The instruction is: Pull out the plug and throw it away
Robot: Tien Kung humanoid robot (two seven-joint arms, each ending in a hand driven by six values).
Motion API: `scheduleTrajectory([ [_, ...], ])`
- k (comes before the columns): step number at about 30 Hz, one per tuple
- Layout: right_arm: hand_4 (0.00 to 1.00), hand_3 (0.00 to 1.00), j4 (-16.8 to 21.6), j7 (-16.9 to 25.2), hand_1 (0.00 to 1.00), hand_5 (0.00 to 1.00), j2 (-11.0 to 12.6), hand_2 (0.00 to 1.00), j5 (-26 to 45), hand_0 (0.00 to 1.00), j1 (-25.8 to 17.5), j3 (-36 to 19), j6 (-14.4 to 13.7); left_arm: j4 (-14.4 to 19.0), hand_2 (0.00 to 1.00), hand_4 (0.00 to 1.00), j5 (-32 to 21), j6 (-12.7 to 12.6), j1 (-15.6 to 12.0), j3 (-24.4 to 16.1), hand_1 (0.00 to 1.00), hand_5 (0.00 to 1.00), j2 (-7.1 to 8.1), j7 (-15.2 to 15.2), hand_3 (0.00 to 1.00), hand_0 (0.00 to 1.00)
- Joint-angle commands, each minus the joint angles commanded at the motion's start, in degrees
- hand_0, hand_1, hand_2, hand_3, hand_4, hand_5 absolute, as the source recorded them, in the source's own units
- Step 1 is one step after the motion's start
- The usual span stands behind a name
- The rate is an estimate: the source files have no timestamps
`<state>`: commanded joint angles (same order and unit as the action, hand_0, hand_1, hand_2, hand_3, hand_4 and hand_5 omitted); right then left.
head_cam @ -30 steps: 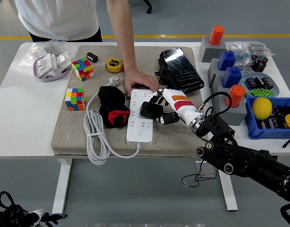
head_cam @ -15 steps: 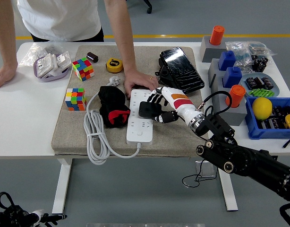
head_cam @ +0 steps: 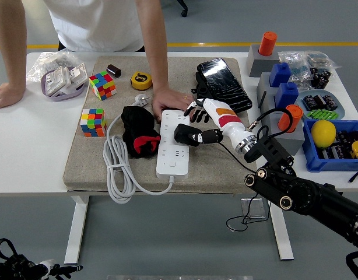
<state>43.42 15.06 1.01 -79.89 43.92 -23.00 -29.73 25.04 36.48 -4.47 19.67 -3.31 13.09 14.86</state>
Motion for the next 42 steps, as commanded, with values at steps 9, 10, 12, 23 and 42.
scheduleTrajectory([
  [9, 0.998, 0.778, -0.1, -2.1, 0.659, 0.167, -0.9, 0.641, 1.2, 0.677, 0.1, 0.8, 6.7, 0.1, 0.695, 0.832, 0.2, 0.1, 0.2, 0.0, 0.664, 0.711, -0.12, 0.0, 0.669, 0.535],
  [10, 0.998, 0.778, 0.4, -2.5, 0.659, 0.167, -0.8, 0.641, 1.1, 0.677, 0.0, 0.5, 7.6, 0.0, 0.695, 0.832, 0.1, 0.1, 0.2, 0.0, 0.664, 0.711, -0.12, 0.0, 0.669, 0.535],
  [12, 0.998, 0.778, 1.2, -2.8, 0.659, 0.167, -0.7, 0.641, 1.1, 0.677, -0.1, 0.1, 8.6, 0.0, 0.695, 0.832, -0.1, 0.0, 0.1, 0.0, 0.664, 0.711, -0.07, 0.0, 0.669, 0.535],
  [23, 0.998, 0.839, 3.1, -3.3, 0.734, 0.272, -0.9, 0.741, -0.7, 0.744, 0.2, -2.0, 8.6, 0.0, 0.695, 0.832, 0.1, 0.1, 0.0, -0.1, 0.664, 0.712, 0.00, 0.1, 0.670, 0.534],
  [42, 0.998, 0.799, -3.6, -2.2, 0.728, 0.238, -1.0, 0.730, 1.2, 0.722, 1.3, 6.5, 6.6, 0.2, 0.695, 0.829, 0.8, 0.3, 0.3, -0.4, 0.664, 0.710, 0.04, 0.3, 0.669, 0.534],
])
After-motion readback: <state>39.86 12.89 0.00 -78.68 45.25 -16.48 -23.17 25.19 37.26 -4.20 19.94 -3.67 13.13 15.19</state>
